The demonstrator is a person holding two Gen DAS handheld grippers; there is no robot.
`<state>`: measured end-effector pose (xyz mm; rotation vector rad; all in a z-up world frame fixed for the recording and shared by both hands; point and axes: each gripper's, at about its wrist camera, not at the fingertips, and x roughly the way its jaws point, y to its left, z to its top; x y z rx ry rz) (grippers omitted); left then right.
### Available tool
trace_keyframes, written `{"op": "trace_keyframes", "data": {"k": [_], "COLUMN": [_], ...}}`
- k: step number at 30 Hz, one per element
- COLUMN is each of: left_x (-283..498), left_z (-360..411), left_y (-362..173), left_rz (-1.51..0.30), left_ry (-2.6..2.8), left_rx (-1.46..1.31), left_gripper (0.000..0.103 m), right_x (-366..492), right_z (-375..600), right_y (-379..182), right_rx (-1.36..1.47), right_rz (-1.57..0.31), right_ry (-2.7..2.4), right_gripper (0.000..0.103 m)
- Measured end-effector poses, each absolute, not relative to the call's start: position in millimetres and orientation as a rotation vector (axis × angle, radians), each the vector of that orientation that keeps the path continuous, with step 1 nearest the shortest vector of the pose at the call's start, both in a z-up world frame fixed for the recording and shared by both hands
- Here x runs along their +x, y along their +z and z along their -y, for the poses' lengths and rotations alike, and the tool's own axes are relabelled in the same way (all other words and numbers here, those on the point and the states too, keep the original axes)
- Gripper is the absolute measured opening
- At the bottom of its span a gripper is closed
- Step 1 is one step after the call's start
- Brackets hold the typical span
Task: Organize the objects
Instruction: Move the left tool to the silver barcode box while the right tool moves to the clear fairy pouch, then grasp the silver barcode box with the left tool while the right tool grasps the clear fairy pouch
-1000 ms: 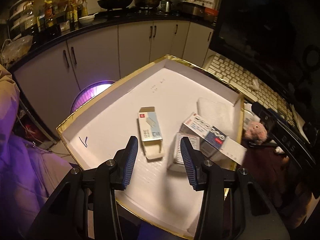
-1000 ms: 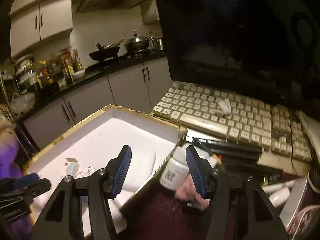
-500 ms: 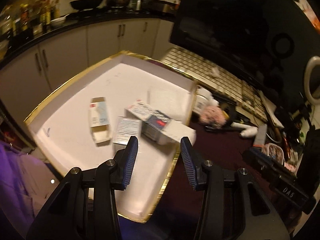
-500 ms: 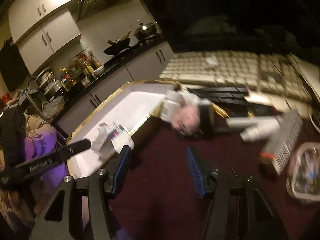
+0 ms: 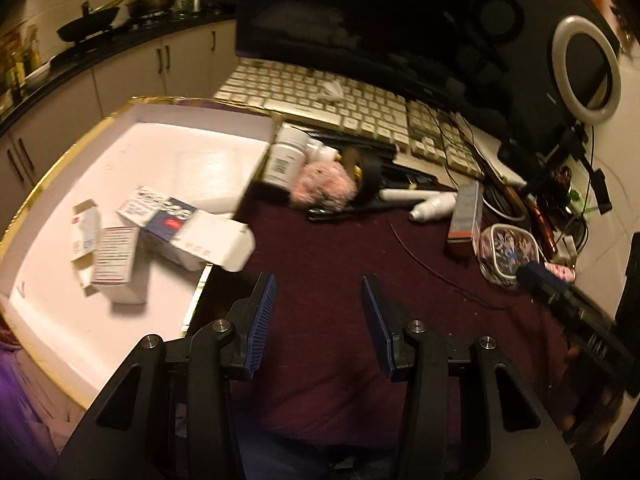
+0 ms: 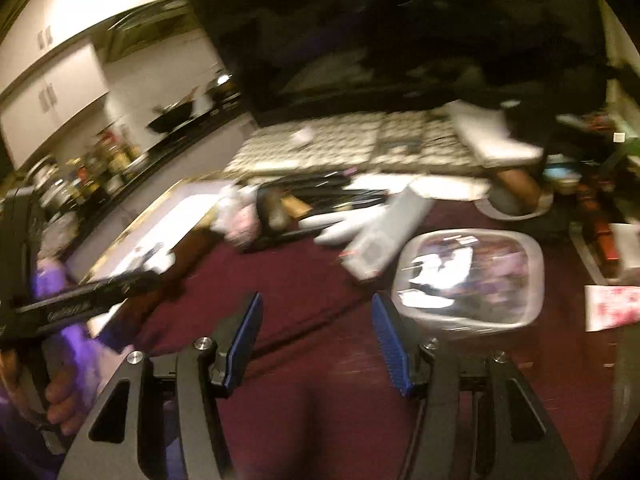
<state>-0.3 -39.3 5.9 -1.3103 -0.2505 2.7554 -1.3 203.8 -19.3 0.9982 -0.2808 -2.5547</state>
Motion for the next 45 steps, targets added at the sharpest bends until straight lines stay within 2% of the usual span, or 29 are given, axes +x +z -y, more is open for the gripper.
{"op": "trace_keyframes", "data": {"k": [4,13,19,24,29,35,38,40,41,42,45], "left_x": [-6.8,-21.3,-37.7,-65.3,-98.5,-123.6,-129.0,-129.5,-129.2,-128.4,-119.7], "left_z": [28.9,4.1,-23.0,-52.8,-76.6,-94.0,-90.1,-83.8,-81.5,-80.1,-78.9], "left_y": [1.3,-1.5,0.8,-3.3,-10.5,-22.4,-24.8,-27.9,-28.9,-29.5,-22.7], "left_rz": [0.23,0.18,0.153,0.127,0.107,0.158,0.258,0.33,0.365,0.381,0.354], "left_ry": [2.72,2.656,2.587,2.506,2.475,2.359,2.333,2.303,2.286,2.272,2.301], "left_rx": [-1.33,-1.342,-1.339,-1.342,-1.376,-1.432,-1.438,-1.441,-1.437,-1.433,-1.398], "left_gripper": [0.044,0.044,0.044,0.044,0.044,0.044,0.044,0.042,0.037,0.026,0.012], "right_x": [-8.2,-32.2,-41.1,-38.7,-39.3,-37.3,-37.4,-38.6,-38.9,-39.1,-39.9], "right_z": [-239.1,-269.5,-282.9,-269.7,-274.2,-279.0,-281.1,-282.8,-283.5,-284.5,-284.9], "right_y": [-17.8,-25.2,-48.4,-44.8,-47.5,-48.5,-48.8,-49.5,-49.9,-50.1,-50.9], "right_rx": [1.0,1.081,1.172,1.141,1.151,1.156,1.158,1.158,1.158,1.157,1.162], "right_rz": [0.347,0.292,0.482,0.406,0.435,0.45,0.445,0.458,0.466,0.473,0.493], "right_ry": [-2.656,-2.782,-2.649,-2.6,-2.576,-2.572,-2.581,-2.573,-2.566,-2.561,-2.548], "right_gripper": [0.057,0.057,0.057,0.057,0.057,0.057,0.058,0.058,0.058,0.058,0.058]}}
